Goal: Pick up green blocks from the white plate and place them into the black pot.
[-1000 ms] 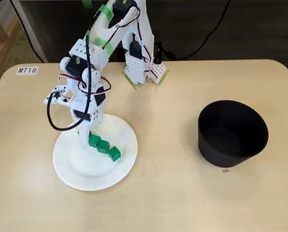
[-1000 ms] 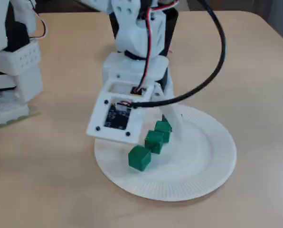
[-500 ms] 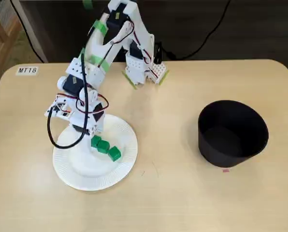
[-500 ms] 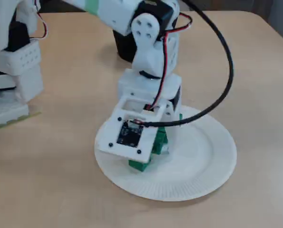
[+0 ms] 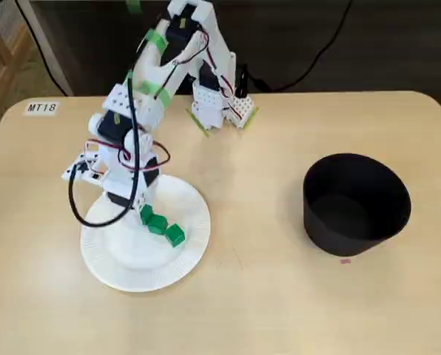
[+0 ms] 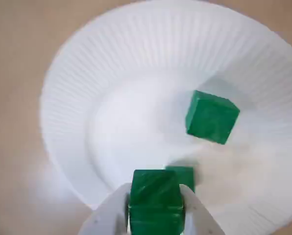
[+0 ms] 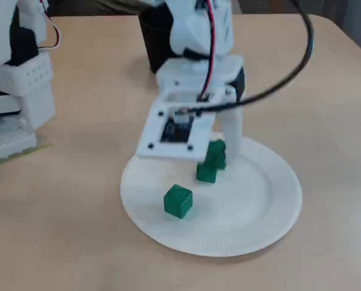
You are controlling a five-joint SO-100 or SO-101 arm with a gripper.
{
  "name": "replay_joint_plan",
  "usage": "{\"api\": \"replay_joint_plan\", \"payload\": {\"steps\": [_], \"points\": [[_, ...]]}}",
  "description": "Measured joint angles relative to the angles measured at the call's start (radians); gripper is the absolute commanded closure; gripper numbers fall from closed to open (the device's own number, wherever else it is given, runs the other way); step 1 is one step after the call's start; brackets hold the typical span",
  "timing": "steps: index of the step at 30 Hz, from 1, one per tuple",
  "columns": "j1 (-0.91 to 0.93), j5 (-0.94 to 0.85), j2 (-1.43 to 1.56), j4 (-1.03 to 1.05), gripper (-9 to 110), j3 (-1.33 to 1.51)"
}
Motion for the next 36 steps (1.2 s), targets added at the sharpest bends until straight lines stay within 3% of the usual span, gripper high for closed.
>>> {"api": "replay_joint_plan", "payload": {"steps": [4,8,13,18,21,28,33,36], "points": [[-0.069,-0.014,0.126,0.184,104,-0.265],[-0.287,0.043,0.285,0.27,104,-0.419],[-0.724,0.245,0.62,-0.066,104,0.066],[-0.994,0.295,0.788,-0.426,104,0.584],[-1.063,0.296,0.785,-0.617,104,0.759],[-1.144,0.265,0.646,-0.83,104,0.821],[-1.146,0.245,0.612,-0.848,80,0.822],[-1.146,0.219,0.611,-0.847,76,0.822]]}}
